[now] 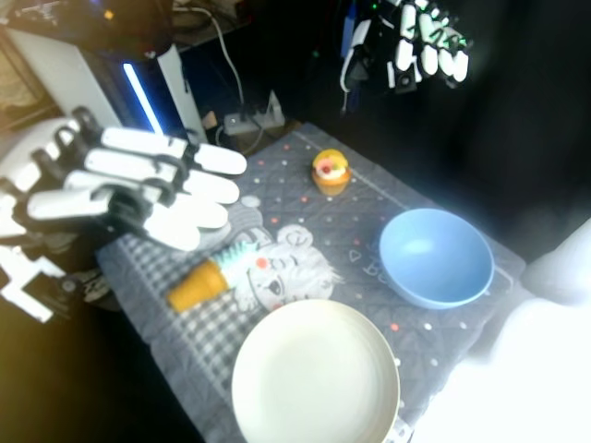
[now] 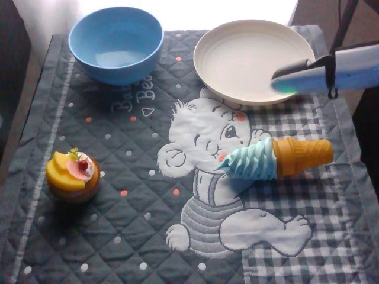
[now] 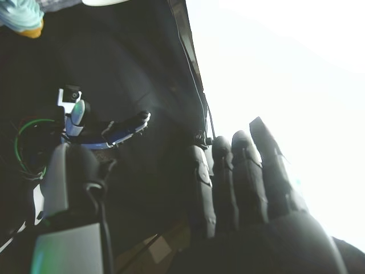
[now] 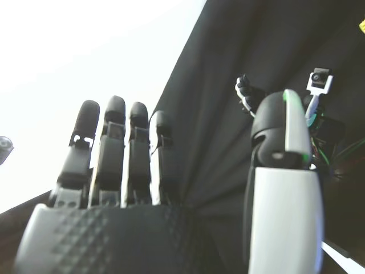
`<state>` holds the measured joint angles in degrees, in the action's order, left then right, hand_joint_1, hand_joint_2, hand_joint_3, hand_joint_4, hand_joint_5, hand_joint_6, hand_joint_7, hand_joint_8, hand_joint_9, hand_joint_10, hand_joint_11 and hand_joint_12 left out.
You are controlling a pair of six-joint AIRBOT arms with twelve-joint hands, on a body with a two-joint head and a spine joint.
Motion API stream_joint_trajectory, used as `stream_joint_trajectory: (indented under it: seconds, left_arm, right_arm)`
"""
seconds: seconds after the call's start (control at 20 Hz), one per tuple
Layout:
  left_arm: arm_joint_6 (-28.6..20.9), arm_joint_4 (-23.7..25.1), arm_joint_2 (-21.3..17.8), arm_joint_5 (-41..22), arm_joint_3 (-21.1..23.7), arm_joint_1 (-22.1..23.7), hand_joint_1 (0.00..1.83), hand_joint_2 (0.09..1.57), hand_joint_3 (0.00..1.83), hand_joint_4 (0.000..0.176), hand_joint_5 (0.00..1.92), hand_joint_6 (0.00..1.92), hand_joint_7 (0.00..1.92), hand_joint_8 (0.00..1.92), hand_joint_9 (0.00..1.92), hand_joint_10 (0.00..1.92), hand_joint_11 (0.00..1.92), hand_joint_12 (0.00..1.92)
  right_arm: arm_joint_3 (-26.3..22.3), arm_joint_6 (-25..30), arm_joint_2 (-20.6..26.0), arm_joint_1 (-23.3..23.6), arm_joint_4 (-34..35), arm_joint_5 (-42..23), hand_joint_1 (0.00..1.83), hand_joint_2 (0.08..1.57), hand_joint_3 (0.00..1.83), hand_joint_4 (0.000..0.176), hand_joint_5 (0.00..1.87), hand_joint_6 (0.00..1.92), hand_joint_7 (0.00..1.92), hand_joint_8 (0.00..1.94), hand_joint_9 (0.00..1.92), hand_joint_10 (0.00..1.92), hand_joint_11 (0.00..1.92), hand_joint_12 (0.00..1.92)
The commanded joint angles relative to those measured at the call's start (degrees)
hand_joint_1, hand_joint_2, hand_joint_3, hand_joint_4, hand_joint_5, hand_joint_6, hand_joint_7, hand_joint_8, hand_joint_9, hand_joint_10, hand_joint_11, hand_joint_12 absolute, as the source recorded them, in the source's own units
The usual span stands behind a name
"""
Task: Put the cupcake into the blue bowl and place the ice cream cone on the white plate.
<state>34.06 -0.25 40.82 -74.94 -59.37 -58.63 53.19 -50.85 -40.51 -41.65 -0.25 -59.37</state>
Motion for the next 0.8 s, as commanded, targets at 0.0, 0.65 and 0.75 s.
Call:
stream_joint_trajectory:
  seconds: [0.0, 0.65, 0.75]
  left_arm:
    - [-0.29, -1.39, 0.22, -6.62, -0.25, 1.18, 0.53, 0.81, 0.01, 0.044, 0.0, 0.0, 0.03, 0.0, 0.09, 0.01, 0.0, 0.49]
    - [-6.59, 7.84, 1.2, 4.71, -1.5, 2.24, 0.45, 0.78, 0.0, 0.0, 0.07, 0.0, 0.15, 0.0, 0.16, 0.0, 0.0, 0.48]
    - [-8.19, 10.58, 1.37, 8.6, -1.83, 2.78, 0.59, 0.77, 0.0, 0.0, 0.08, 0.0, 0.12, 0.0, 0.14, 0.0, 0.0, 0.46]
  right_arm:
    - [0.21, 0.45, -0.23, 1.02, 0.89, -6.88, 0.57, 0.72, 0.0, 0.065, 0.09, 0.0, 0.15, 0.0, 0.17, 0.03, 0.0, 0.79]
    - [0.2, 5.91, -0.02, 1.0, -5.03, 1.9, 0.72, 0.68, 0.0, 0.039, 0.06, 0.0, 0.25, 0.01, 0.29, 0.01, 0.0, 0.92]
    - [0.34, 6.86, -0.44, 0.99, -6.09, 5.43, 0.72, 0.68, 0.0, 0.052, 0.05, 0.0, 0.23, 0.0, 0.26, 0.0, 0.0, 0.88]
